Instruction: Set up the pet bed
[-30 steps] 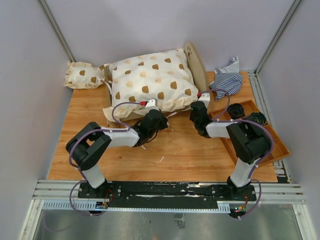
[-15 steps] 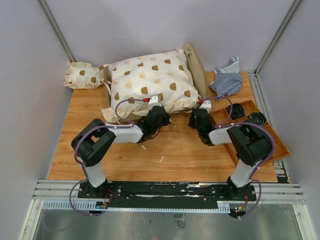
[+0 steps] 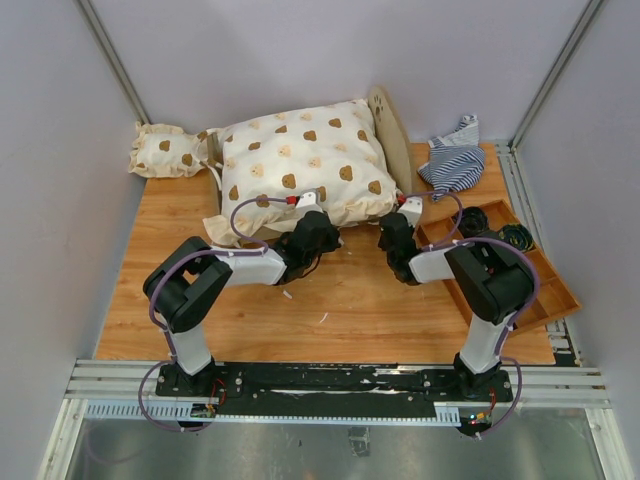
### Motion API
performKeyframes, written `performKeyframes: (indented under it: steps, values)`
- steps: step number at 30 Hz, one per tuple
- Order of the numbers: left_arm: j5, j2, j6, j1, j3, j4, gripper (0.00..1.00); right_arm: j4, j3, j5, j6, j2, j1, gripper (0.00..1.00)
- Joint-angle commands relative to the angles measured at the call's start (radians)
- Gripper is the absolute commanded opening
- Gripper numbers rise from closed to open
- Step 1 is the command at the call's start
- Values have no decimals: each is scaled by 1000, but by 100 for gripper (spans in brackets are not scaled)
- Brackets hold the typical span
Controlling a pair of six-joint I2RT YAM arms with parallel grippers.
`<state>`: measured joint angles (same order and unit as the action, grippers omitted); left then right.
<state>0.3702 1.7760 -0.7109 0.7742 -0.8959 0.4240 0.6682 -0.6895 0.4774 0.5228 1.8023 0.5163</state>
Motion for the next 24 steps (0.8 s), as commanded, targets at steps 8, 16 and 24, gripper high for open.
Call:
performKeyframes:
  steps: [8, 16, 24]
  values:
    - [7, -45, -24, -10, 36, 24, 2, -74, -18, 24, -90, 6, 12, 0]
    - [-82, -132, -38, -9, 132, 42, 0, -251, 177, -249, -167, -305, 33, 0]
    - [-115, -202, -77, 118, 254, 96, 0, -451, 294, -422, -244, -710, 39, 0]
